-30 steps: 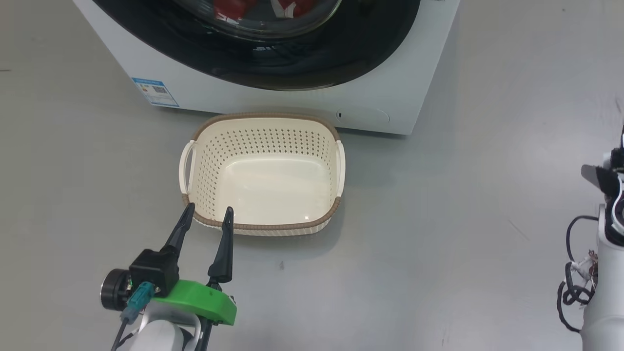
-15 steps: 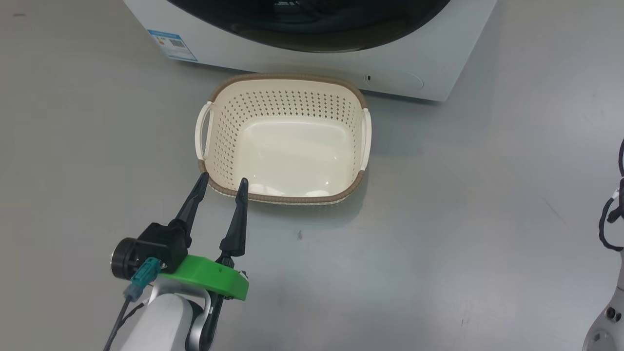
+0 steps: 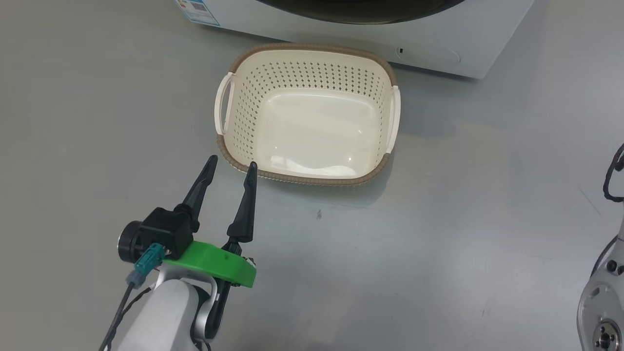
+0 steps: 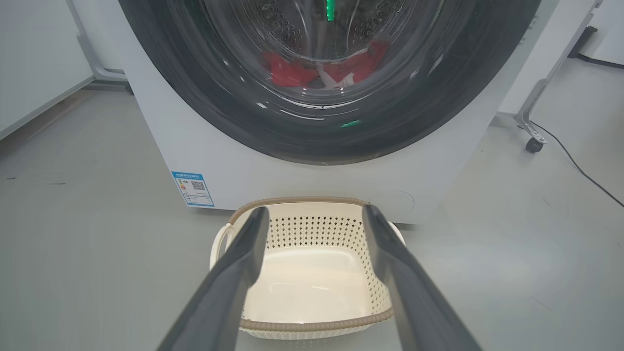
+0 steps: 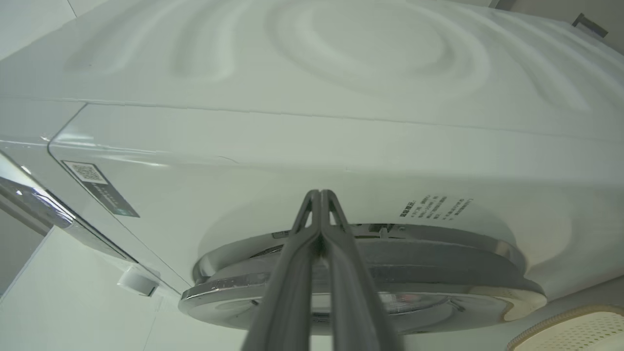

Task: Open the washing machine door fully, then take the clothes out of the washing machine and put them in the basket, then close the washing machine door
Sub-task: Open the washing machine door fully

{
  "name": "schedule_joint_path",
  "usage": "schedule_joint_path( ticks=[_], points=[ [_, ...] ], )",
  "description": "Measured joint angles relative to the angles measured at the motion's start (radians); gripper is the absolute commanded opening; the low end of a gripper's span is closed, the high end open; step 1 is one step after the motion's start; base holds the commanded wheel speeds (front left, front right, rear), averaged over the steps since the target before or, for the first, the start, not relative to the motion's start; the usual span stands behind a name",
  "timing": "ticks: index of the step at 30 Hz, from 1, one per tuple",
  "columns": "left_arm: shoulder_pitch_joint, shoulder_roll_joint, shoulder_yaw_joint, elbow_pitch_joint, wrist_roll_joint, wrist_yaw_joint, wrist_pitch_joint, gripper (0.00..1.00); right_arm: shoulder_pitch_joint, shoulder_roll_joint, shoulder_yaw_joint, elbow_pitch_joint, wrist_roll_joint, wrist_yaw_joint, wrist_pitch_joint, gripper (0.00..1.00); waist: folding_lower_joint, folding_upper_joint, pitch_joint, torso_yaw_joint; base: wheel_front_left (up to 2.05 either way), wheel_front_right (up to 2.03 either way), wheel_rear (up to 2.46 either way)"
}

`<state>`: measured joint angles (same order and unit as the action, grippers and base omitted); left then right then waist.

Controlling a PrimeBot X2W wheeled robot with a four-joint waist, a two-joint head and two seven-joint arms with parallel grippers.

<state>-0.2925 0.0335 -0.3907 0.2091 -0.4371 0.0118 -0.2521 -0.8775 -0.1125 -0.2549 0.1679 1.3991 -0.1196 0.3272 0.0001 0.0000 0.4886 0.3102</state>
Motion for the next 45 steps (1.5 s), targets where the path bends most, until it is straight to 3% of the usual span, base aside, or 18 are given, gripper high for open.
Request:
schedule_joint_path(
  ticks=[7,45],
  points=[
    [-0.015,-0.001,-0.005,-0.003,-0.026,0.001,0.0,1.0,-0.072,0.017,-0.01,0.071,0.079,-0.007,0.05,0.0,0.0,0.0,0.017,0.021,0.0,0.0,0.0],
    [-0.025,-0.003,-0.045,-0.019,-0.047,0.015,0.0,1.0,-0.329,-0.018,0.051,0.447,0.062,-0.008,0.181,0.0,-0.0001,0.0,0.054,0.087,0.0,0.0,0.0]
  ],
)
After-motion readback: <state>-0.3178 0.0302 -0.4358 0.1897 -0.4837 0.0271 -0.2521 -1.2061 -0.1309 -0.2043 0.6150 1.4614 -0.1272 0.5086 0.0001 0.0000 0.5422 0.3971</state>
